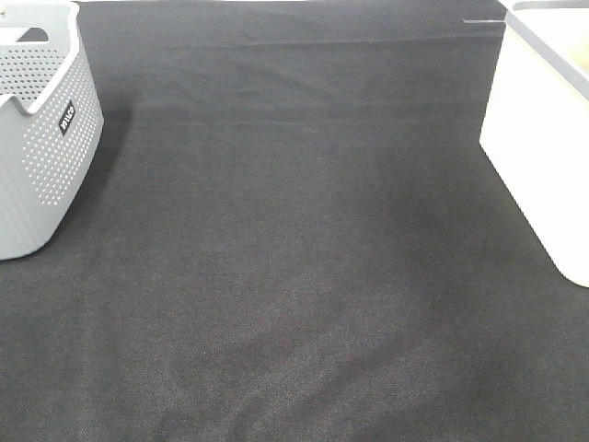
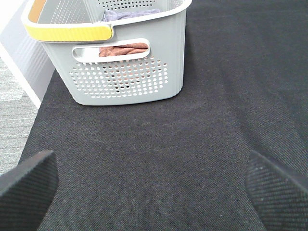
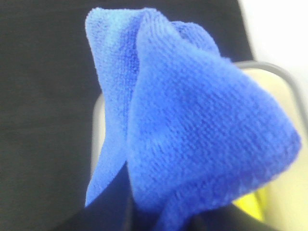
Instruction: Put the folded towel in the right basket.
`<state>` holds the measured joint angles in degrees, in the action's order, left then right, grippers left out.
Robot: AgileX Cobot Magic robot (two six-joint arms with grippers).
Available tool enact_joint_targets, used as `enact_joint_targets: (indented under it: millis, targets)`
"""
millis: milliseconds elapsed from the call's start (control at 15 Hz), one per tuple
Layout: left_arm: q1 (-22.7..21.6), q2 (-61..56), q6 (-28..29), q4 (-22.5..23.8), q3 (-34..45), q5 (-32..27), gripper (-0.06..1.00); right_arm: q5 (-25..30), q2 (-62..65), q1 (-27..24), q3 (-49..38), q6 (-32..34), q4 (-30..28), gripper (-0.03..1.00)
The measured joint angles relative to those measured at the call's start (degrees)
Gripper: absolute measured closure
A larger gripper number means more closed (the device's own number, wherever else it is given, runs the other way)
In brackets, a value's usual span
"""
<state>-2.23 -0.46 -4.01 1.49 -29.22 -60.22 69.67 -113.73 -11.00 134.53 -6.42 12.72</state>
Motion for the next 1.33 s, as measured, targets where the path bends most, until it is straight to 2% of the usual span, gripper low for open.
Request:
enact_joint_targets:
  millis: [67,200,533,600,733,800,933,1067,1133,1200,1333]
  targets:
    - [0.0,0.0,0.0,0.0,0.0,0.0,-0.05,0.0,-0.97,-2.75,-1.32,0.0,-1.15,0.77]
    - [0.0,0.0,0.0,0.0,0.0,0.0,-0.05,0.17,-3.21,-4.87,-3.67,0.0,-3.5,0.77]
    - [0.0,0.0,0.0,0.0,0.0,0.0,-0.05,0.52,-9.05,-4.98,-5.21,0.0,-2.58,0.77]
    - [0.0,0.0,0.0,0.0,0.0,0.0,-0.05,0.52,-9.63,-4.98,-5.21,0.34,-2.81,0.68]
    - [0.0,0.0,0.0,0.0,0.0,0.0,-0.05,0.46,-9.63,-4.98,-5.21,0.8,-4.81,0.24]
    - [0.0,0.0,0.0,0.0,0.0,0.0,-0.05,0.46,-9.63,-4.98,-5.21,0.8,-5.33,0.11]
    - [0.0,0.0,0.0,0.0,0.0,0.0,-0.05,0.46,-9.57,-4.93,-5.21,0.97,-5.33,0.02]
    - [0.0,0.0,0.0,0.0,0.0,0.0,-0.05,0.46,-8.59,-3.72,-5.21,1.83,-4.98,0.01]
    - [0.0,0.0,0.0,0.0,0.0,0.0,-0.05,0.46,-7.45,-2.01,-5.21,1.89,-4.98,0.01]
    - [0.0,0.0,0.0,0.0,0.0,0.0,-0.05,0.4,-5.39,2.58,-5.21,2.06,-5.39,0.01]
    - [0.0,0.0,0.0,0.0,0.0,0.0,-0.05,0.4,-2.81,8.14,-5.21,3.61,-6.76,0.01]
